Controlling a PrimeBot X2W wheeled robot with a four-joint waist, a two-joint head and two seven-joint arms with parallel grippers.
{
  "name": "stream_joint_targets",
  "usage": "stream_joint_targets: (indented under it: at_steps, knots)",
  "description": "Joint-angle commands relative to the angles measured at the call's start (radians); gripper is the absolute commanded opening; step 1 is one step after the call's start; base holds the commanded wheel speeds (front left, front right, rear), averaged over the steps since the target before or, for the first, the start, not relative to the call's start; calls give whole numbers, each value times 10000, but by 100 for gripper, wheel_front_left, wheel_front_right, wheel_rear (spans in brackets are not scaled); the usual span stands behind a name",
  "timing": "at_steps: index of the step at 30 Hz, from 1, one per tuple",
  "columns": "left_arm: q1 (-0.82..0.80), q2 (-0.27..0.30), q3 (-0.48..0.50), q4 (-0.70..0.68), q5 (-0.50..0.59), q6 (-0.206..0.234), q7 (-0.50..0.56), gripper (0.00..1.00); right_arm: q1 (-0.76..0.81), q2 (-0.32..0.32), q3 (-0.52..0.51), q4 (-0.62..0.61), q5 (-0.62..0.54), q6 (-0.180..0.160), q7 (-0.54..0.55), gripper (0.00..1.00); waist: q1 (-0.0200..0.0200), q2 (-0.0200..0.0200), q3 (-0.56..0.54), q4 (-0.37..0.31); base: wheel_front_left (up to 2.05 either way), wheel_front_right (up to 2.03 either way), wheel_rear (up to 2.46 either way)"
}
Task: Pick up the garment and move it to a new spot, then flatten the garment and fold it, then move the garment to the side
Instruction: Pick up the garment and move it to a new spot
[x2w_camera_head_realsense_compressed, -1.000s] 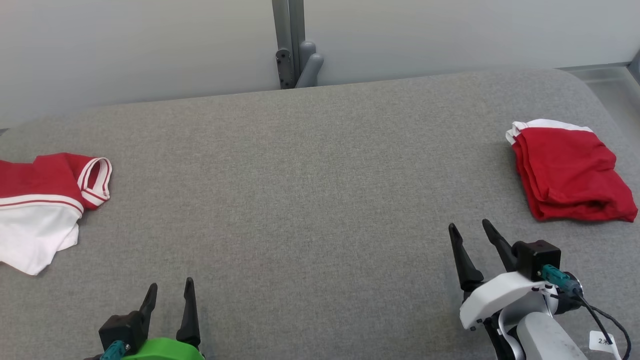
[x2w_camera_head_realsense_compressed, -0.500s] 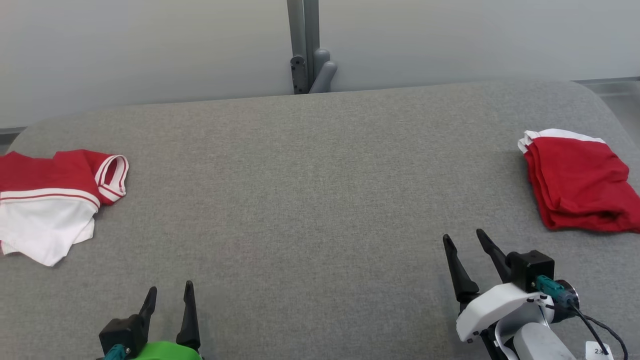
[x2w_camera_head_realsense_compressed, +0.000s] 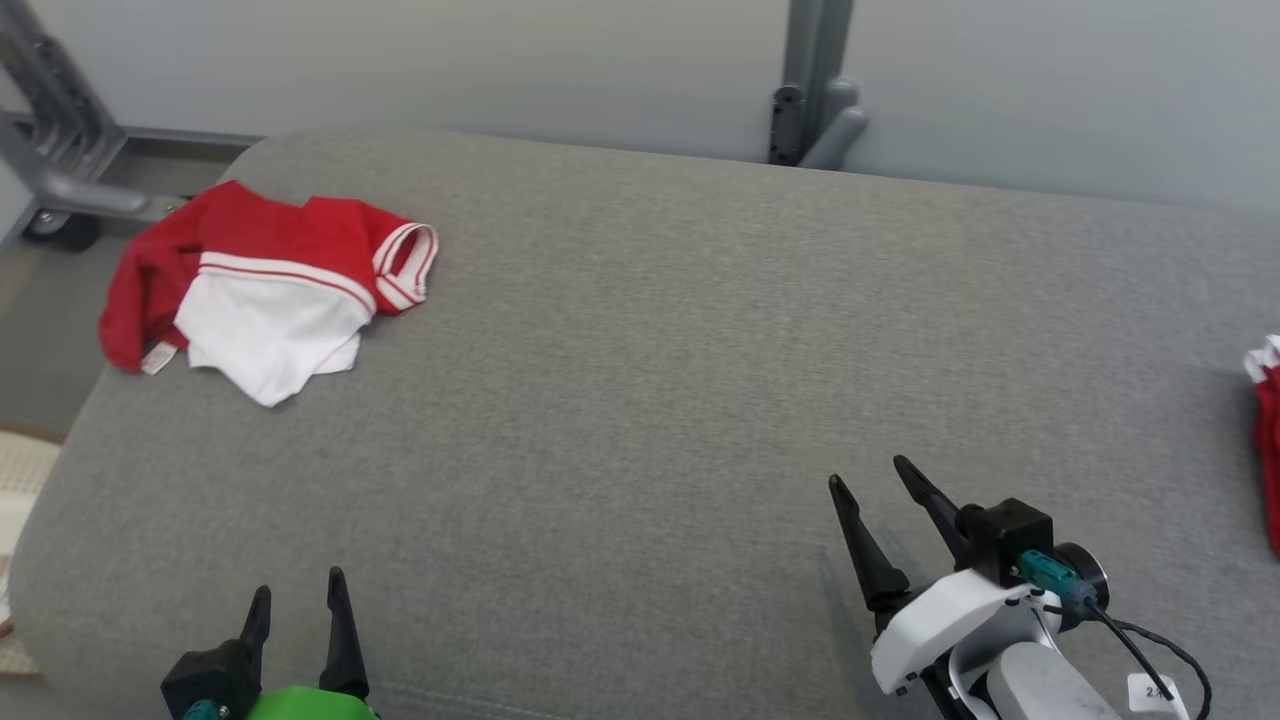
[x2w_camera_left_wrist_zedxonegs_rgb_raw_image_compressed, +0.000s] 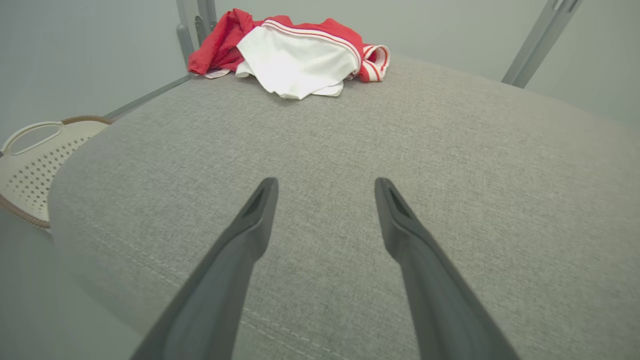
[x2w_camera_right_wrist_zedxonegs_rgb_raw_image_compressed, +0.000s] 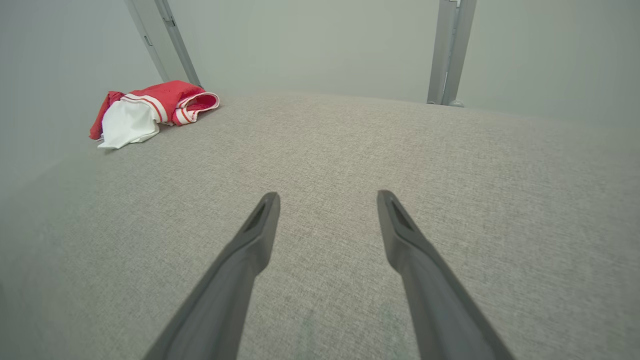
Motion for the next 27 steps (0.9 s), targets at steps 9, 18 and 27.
stream_joint_targets:
  at_steps: [9, 18, 27]
  knots:
    - [338, 23, 169, -58, -425, 105, -1, 100, -407, -111, 594, 72, 123, -15, -2, 100, 0, 0, 562, 2580, 0, 0, 0]
    - [-134, 28, 33, 103, -1116, -168, -1, 100, -777, -491, 847, 8, 214, -15, -2, 100, 0, 0, 1056, 2059, 0, 0, 0]
    - [-2638, 415, 167, 917, -629, -1022, -1, 100, -1383, -1345, 824, -465, 60, -15, -2, 100, 0, 0, 2397, 1138, 0, 0, 0]
